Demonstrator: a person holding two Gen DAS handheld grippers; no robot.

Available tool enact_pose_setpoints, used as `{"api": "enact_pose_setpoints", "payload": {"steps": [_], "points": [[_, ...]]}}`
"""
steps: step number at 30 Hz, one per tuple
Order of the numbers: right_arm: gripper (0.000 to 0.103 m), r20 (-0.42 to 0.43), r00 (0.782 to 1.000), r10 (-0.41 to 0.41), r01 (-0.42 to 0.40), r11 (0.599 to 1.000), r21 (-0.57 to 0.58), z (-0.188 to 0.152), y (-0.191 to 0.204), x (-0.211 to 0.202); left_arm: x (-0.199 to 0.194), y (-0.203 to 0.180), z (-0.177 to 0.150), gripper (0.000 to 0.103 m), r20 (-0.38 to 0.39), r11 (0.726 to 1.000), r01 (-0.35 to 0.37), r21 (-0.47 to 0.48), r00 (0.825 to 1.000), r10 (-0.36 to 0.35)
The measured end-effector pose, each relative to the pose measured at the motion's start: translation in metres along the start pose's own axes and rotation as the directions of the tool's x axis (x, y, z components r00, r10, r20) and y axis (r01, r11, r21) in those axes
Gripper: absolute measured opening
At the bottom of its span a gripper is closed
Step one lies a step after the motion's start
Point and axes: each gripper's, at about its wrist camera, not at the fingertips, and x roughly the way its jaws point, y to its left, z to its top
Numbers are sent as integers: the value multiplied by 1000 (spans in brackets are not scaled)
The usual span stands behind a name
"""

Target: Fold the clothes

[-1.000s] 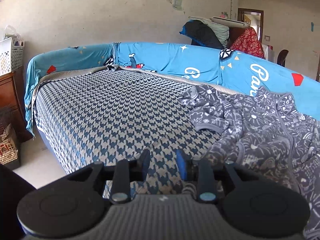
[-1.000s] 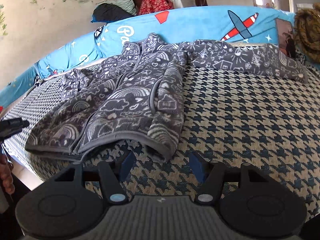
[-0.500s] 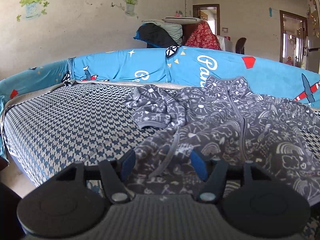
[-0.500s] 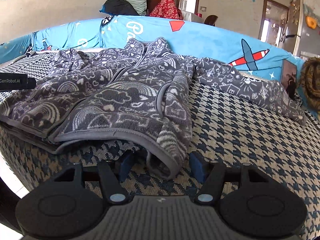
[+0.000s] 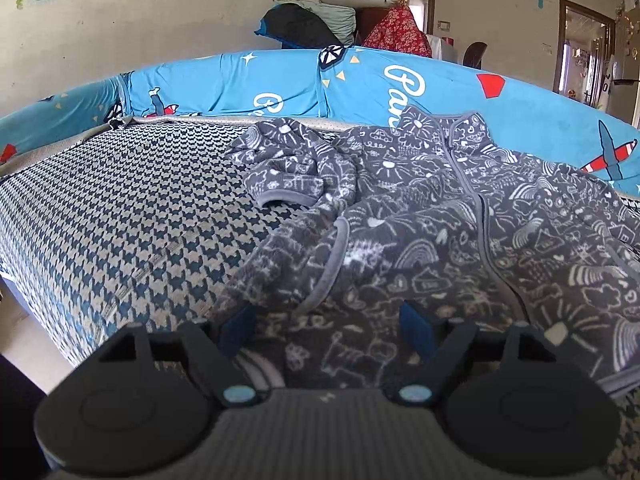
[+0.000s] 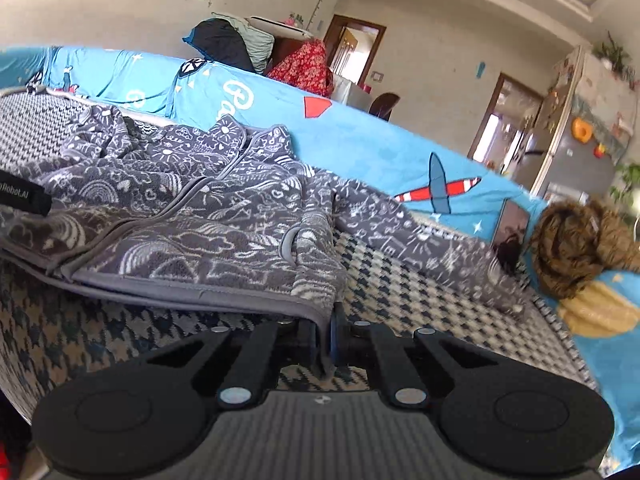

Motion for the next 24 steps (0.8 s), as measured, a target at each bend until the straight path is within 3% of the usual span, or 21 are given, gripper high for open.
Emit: {"api": "enact_pose_setpoints", "payload": {"steps": [4, 6, 10, 13, 16, 19, 24], "points": [[3, 63, 992, -111, 121, 976, -182, -5, 14, -13, -2, 4, 0, 84, -15, 1000, 4, -4, 1000, -4], [3, 46, 988, -145, 152, 960, -237, -9, 18, -13, -3, 5, 0, 85, -22, 1000, 6, -6, 1000, -6], [4, -26, 995, -100, 89, 957, -275, -18, 19, -10, -4, 10, 1, 85, -27, 1000, -1, -21, 1000, 1], [8, -55, 998, -3, -8, 981, -195, -19, 8, -14, -7, 13, 3, 87, -16, 999, -13, -38, 1000, 12], [17, -108, 987, 118, -119, 993, -4, -17, -14, -13, -9, 16, 4, 88, -6, 998, -24, -56, 1000, 24], [21, -142, 967, 211, -182, 964, 194, -18, -36, -12, -11, 19, 6, 91, 4, 997, -35, -73, 999, 36], [32, -81, 950, 300, -249, 891, 381, -18, -62, -24, -15, 24, 8, 95, 22, 994, -49, -101, 998, 52]]}}
